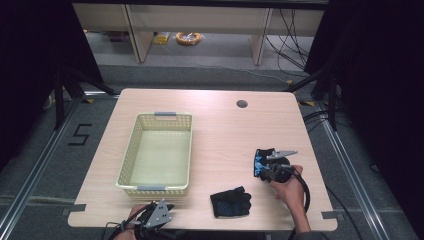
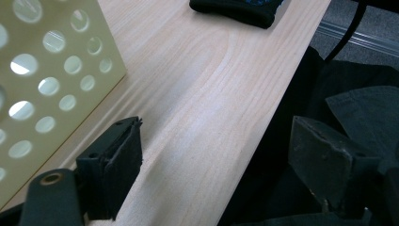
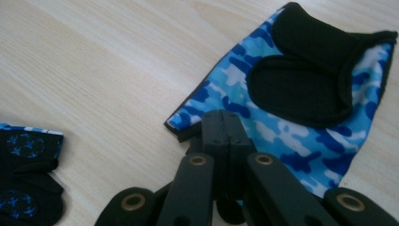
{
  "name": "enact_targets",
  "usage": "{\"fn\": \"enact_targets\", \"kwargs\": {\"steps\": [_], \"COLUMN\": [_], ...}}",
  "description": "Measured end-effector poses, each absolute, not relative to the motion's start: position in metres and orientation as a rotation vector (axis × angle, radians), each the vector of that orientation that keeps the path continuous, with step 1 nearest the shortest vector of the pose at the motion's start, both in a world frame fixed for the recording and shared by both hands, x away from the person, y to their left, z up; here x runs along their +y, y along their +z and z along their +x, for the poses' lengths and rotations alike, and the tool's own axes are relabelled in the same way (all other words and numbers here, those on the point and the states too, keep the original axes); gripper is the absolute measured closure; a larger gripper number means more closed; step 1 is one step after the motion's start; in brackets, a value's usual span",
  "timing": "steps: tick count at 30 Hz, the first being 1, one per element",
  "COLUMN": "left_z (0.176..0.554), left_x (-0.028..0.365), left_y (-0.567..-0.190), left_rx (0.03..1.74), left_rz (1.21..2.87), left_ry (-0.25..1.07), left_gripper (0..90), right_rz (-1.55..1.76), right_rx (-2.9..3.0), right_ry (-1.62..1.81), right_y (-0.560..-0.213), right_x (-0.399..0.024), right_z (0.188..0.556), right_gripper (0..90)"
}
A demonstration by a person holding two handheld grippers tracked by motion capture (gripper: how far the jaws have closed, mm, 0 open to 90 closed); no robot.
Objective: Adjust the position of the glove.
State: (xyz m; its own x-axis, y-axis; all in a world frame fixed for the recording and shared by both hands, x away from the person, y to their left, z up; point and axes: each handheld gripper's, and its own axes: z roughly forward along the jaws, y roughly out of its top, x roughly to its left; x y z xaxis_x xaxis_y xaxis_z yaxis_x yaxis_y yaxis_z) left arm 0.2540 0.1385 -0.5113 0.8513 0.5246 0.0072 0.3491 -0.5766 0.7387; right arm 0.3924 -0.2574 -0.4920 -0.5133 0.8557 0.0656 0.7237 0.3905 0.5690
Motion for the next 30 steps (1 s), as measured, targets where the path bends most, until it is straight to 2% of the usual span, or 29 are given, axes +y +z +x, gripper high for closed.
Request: {"fn": "enact_targets", "kwargs": {"steps": [30], "left_z": [0.254], "left_x": [0.138], "left_y": [-0.512], "left_rx": [0.625], "left_rz": [2.25], "left_ry": [0.294], "left_gripper": [17.7], "right_rz": [1.47], "right_rx": [2.234], "right_ry": [0.678], "right_y": [-0.491], "right_x": [-0.324], "right_z": [0.403], "right_gripper": [90.0]}}
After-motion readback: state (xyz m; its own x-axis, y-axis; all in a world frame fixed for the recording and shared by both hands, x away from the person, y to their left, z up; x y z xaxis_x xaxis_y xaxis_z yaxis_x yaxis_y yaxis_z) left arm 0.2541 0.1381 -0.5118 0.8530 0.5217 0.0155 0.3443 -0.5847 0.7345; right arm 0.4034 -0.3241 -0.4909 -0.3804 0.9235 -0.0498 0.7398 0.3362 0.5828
